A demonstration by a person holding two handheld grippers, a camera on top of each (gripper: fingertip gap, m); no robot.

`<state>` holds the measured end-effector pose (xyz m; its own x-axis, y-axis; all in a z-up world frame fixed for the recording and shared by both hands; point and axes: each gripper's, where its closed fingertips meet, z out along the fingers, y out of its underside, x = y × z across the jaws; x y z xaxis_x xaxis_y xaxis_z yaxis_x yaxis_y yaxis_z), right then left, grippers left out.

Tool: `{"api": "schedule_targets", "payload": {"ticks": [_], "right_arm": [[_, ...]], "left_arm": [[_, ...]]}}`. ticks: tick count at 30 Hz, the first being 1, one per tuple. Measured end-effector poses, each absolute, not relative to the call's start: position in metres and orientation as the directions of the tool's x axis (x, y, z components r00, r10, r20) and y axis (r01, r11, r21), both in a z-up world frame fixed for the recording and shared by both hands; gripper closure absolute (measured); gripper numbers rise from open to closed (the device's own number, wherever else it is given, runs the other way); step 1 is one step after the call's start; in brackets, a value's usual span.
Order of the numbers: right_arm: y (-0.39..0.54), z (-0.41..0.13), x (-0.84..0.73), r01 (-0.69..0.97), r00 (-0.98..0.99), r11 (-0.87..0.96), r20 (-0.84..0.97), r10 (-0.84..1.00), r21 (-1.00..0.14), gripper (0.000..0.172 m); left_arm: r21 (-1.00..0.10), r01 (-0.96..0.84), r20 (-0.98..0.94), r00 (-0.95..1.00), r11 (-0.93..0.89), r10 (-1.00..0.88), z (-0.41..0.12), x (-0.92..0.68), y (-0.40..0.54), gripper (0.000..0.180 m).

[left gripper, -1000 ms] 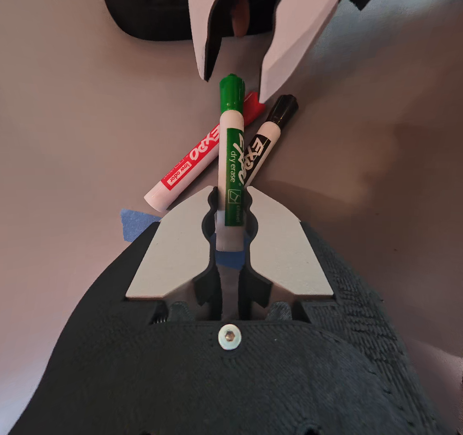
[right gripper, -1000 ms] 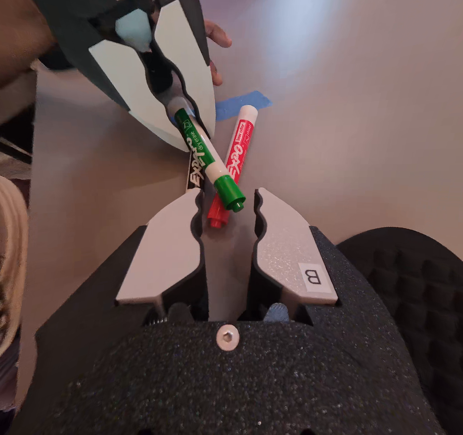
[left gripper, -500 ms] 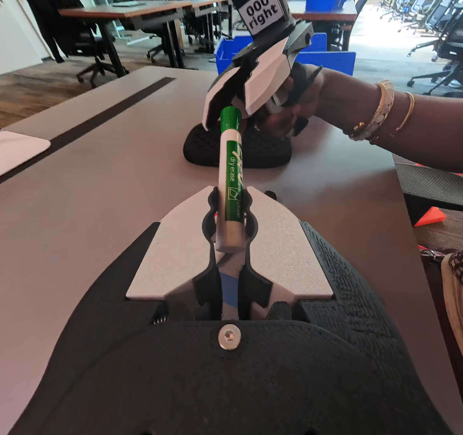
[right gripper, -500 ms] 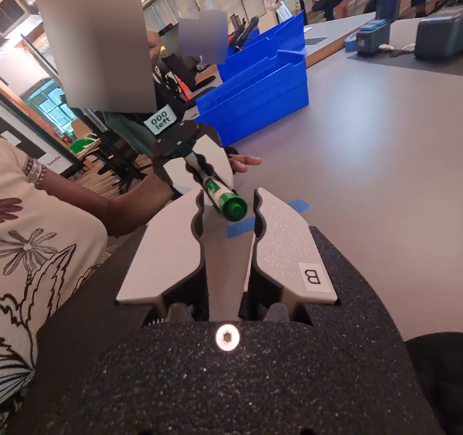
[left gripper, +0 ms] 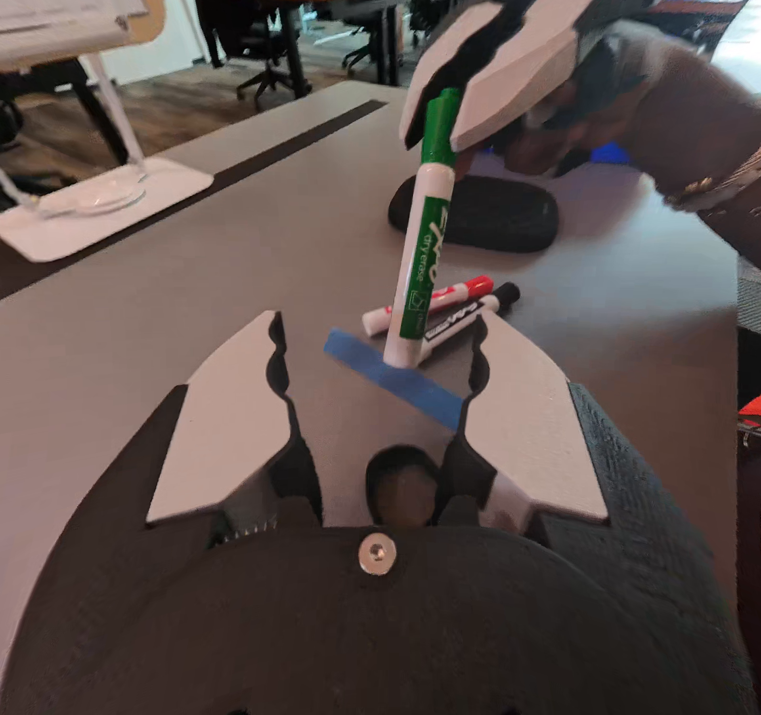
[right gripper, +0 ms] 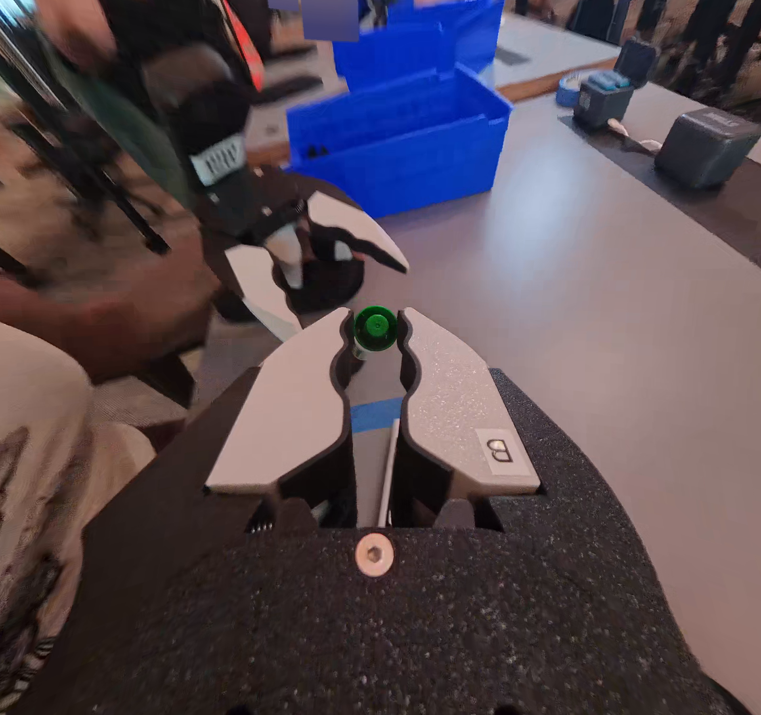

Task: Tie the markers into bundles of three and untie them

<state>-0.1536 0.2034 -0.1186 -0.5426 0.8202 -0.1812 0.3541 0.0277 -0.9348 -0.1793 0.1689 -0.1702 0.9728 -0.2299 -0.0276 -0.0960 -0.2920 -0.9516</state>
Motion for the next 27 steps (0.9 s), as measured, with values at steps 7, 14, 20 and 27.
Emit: {"api": "schedule_targets", "payload": {"ticks": [7,14,20,27], "right_arm": [[0.18,-0.15,-0.174,0.56,-0.561,0.433,0.061,0.826,-0.707,0.152],[0.177,-0.159,-0.181,0.595,-0.568,0.504,0.117,0.815,-0.626,0.152],[0.178,-0.166,-0.182,0.607,-0.554,0.482,0.099,0.826,-0.632,0.152],[0.178,-0.17,-0.182,0.607,-0.551,0.47,0.088,0.83,-0.641,0.134]], "left_arm": [[-0.896,-0.15,-0.059,0.973,-0.417,-0.223,-0.197,-0.179,0.131,0.093],[-0.881,-0.167,-0.062,0.968,-0.443,-0.241,-0.211,-0.172,0.131,0.092],[-0.892,-0.155,-0.054,0.969,-0.424,-0.24,-0.207,-0.174,0.131,0.092],[-0.885,-0.17,-0.068,0.968,-0.434,-0.242,-0.21,-0.172,0.131,0.092]]}}
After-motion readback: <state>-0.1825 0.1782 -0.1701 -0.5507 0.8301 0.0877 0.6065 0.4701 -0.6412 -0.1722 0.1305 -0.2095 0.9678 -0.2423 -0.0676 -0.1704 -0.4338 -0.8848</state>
